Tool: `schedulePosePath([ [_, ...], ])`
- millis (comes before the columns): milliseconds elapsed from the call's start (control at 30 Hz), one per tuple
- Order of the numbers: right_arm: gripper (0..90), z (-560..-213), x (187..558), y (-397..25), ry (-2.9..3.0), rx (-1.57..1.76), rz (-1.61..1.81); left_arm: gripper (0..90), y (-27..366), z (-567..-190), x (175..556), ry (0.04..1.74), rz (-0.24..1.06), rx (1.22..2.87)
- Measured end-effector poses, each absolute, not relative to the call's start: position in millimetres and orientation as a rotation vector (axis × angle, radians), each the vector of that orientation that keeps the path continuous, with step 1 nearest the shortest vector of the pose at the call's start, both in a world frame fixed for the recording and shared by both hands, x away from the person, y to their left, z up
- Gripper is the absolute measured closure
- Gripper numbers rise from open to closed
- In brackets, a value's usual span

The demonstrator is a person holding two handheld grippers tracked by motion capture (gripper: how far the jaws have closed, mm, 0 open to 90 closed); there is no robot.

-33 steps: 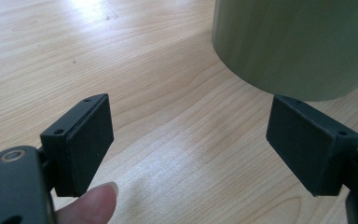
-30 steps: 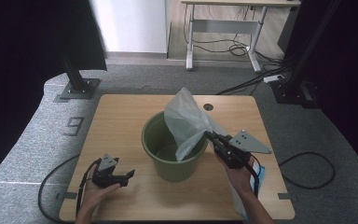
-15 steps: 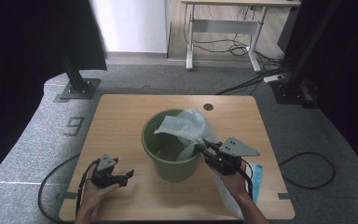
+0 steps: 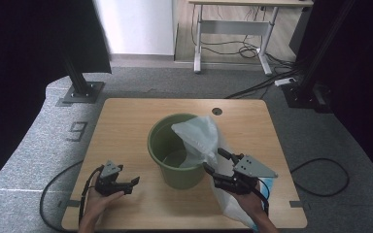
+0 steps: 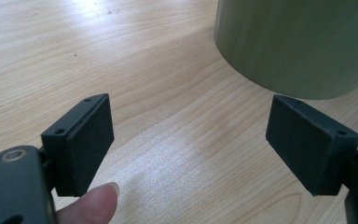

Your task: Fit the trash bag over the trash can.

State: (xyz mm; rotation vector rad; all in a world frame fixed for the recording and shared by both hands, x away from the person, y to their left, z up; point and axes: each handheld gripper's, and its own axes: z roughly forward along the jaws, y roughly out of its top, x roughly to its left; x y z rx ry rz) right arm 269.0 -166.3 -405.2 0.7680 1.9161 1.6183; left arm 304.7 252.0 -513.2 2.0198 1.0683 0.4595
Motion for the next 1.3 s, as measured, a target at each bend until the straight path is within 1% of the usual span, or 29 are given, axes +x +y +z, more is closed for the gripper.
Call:
schedulePosePath([
  [167, 31.4, -407.4, 265.6, -171.1, 1.904, 0.784, 1.628, 14.9, 252.8, -512.9, 304.3, 1.071, 0.460, 2.013],
  [400, 27.8, -411.9, 254.5, -185.5, 1.881, 0.817, 1.607, 14.9, 252.5, -513.5, 304.3, 1.071, 0.458, 2.013],
  [533, 26.4, -424.6, 250.9, -190.5, 1.903, 0.856, 1.587, 14.9, 252.8, -513.2, 304.1, 1.075, 0.459, 2.010],
  [833, 23.5, -469.2, 244.9, -189.6, 1.925, 0.993, 1.535, 14.9, 252.4, -513.7, 303.6, 1.084, 0.461, 2.005],
  [1033, 23.5, -482.1, 243.1, -181.9, 1.949, 1.015, 1.525, 14.9, 252.4, -514.0, 303.8, 1.086, 0.462, 2.004],
  [1133, 26.6, -485.2, 244.2, -178.2, 1.954, 1.019, 1.500, 14.9, 252.6, -513.5, 303.4, 1.087, 0.461, 2.000],
  [1200, 30.9, -489.0, 246.6, -178.0, 1.958, 1.044, 1.470, 14.9, 252.8, -513.0, 303.2, 1.089, 0.464, 1.995],
  [1233, 34.5, -490.7, 247.4, -178.2, 1.953, 1.064, 1.457, 14.9, 252.9, -512.8, 303.2, 1.090, 0.464, 1.995],
  [1267, 40.4, -491.6, 247.8, -178.8, 1.950, 1.072, 1.453, 15.0, 252.7, -512.3, 303.1, 1.093, 0.464, 1.990],
  [1300, 48.2, -492.2, 248.3, -179.8, 1.941, 1.076, 1.439, 15.0, 252.6, -511.7, 303.2, 1.098, 0.455, 1.985],
])
